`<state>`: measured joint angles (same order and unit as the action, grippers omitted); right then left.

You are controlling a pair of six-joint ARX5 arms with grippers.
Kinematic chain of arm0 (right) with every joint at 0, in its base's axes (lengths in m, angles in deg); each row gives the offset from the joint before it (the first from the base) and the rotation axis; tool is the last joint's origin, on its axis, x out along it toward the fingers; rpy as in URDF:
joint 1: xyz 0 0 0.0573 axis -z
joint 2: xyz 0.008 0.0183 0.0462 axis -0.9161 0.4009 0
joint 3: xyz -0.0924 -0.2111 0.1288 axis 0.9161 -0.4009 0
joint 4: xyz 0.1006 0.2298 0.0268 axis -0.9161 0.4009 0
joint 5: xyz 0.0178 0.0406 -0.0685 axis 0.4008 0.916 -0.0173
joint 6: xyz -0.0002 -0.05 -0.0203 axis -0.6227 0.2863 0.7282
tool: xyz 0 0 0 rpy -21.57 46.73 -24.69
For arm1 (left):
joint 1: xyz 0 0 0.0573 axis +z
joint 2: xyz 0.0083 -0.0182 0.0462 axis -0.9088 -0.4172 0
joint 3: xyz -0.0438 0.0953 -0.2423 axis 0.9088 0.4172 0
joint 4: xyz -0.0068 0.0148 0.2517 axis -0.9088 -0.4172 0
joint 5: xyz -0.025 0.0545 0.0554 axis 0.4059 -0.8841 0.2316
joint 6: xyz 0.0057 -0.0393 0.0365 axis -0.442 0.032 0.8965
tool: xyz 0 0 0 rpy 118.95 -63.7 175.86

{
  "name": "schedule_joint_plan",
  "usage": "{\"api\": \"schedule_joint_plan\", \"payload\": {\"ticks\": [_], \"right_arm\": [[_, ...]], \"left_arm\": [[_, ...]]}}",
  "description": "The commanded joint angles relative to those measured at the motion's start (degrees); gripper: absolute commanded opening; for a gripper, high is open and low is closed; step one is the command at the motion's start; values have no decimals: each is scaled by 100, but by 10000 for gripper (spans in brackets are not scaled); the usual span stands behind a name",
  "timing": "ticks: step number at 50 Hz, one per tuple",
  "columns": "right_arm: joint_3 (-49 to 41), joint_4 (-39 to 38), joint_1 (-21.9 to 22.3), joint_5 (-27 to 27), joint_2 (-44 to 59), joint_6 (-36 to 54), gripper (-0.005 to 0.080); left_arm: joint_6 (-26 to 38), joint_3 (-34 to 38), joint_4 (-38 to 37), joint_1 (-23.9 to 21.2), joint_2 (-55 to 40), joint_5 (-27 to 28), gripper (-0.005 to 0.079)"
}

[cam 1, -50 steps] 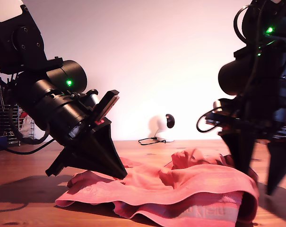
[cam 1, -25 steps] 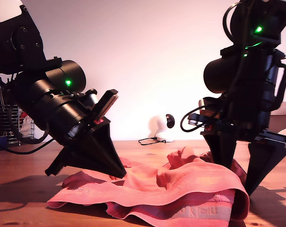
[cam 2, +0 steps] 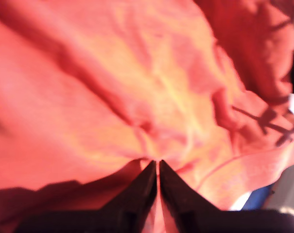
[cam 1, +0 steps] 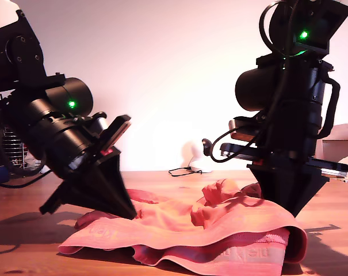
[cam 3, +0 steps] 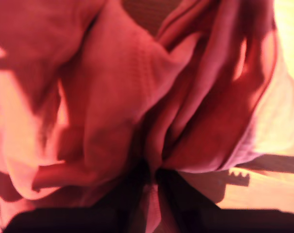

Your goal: Fold the underwear in front of you. After folding it, place it to the right side.

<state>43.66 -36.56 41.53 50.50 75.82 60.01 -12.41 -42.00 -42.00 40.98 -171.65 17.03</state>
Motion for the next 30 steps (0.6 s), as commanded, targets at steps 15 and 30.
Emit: {"api": "schedule_joint_plan", "payload": {"ticks": [15, 30], "right_arm": [[-35, 654, 365, -638, 48, 562, -13], [914, 1401, 466, -625, -192, 688, -13]], "left_arm": [[39, 48, -74, -361, 92, -166, -21], [-52, 48, 96, -745, 92, -181, -21]]}}
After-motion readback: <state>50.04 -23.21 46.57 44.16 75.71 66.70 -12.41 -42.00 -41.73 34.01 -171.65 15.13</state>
